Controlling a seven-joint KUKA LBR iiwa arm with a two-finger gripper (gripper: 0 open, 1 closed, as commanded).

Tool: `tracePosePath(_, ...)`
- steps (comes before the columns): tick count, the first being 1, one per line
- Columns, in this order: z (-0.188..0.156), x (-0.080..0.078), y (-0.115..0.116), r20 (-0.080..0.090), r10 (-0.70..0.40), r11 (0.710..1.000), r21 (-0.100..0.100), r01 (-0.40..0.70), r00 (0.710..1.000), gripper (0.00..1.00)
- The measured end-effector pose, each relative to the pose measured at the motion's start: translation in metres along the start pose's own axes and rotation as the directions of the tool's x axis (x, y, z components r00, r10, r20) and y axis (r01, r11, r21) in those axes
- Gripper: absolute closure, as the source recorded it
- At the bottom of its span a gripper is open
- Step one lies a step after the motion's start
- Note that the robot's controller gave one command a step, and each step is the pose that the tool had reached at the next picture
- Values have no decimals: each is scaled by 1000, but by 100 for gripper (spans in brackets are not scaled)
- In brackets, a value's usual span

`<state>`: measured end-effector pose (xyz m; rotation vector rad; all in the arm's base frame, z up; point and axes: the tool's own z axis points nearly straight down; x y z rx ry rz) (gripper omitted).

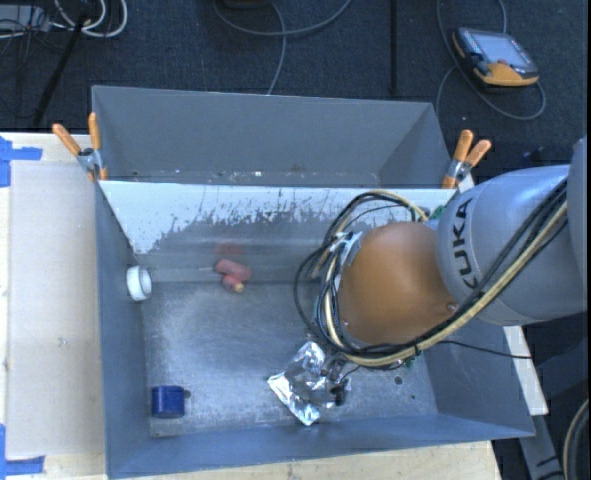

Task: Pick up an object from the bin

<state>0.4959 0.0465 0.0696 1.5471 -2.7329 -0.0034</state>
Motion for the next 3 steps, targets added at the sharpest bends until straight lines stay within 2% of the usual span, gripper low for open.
tracePosePath(1, 0, 0, 0, 0, 1, 1000, 0, -1, 1000, 0)
tracePosePath(2, 0, 0, 0, 0, 2, 1000, 0, -2, 1000, 100)
tracePosePath(3, -132, -5, 14, 5, -46, 999, 8, 46, 999, 100)
